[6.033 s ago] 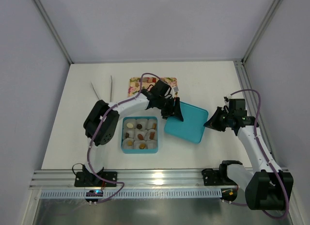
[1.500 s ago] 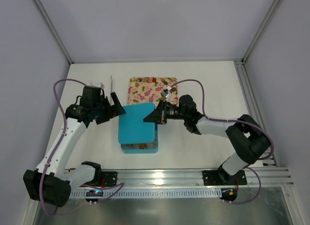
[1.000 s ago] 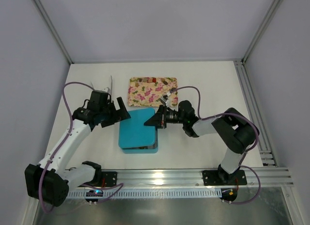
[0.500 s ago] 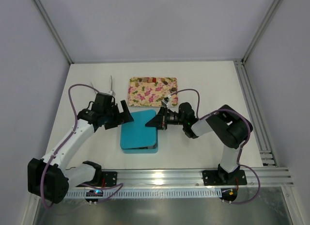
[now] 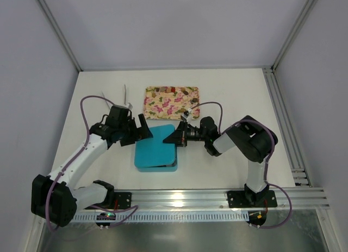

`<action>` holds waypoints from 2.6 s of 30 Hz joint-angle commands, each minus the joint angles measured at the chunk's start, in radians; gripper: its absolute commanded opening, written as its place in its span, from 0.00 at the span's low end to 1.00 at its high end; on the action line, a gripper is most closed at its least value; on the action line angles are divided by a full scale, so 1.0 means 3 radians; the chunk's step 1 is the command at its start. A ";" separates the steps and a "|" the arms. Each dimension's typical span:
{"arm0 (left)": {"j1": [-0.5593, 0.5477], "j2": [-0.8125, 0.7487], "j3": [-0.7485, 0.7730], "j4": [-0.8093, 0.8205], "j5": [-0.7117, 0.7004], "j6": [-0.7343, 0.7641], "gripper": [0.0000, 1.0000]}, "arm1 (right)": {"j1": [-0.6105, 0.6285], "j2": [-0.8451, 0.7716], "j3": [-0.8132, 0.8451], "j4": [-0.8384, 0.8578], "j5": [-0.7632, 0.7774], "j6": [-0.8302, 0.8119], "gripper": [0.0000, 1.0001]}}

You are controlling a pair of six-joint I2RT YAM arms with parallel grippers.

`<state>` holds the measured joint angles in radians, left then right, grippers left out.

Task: Pack the chocolate

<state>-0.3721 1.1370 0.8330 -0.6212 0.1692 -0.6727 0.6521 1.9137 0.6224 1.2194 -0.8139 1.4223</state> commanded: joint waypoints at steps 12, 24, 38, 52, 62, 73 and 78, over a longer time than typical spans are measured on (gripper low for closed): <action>-0.0109 0.0157 -0.0041 0.0148 -0.0022 -0.0028 0.95 | -0.0103 0.0079 -0.0126 0.0445 0.0003 0.0024 0.08; -0.0207 0.0331 0.0000 0.0133 -0.0078 -0.0028 0.94 | -0.0169 0.0135 -0.0259 0.0701 0.0013 0.0137 0.19; -0.0299 0.0439 0.0036 0.0138 -0.0119 -0.0048 0.94 | -0.0297 0.0084 -0.0443 0.0819 0.0028 0.0188 0.31; -0.0370 0.0480 0.0041 0.0143 -0.0139 -0.0069 0.94 | -0.0481 -0.0074 -0.0658 0.0762 0.0003 0.0106 0.35; -0.0452 0.0556 0.0107 0.0148 -0.0155 -0.0084 0.94 | -0.0640 -0.0156 -0.0822 0.0731 -0.0033 0.0004 0.38; -0.0529 0.0612 0.0184 0.0153 -0.0191 -0.0115 0.94 | -0.0696 -0.0279 -0.0883 0.0471 -0.0033 -0.0205 0.43; -0.0570 0.0664 0.0240 0.0133 -0.0196 -0.0110 0.93 | -0.0727 -0.0503 -0.0914 0.0007 0.0028 -0.0461 0.47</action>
<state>-0.5308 1.3270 0.8616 -0.6106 0.1200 -0.6998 0.4423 1.8313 0.3573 1.2598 -0.8234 1.3746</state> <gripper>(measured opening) 0.936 0.459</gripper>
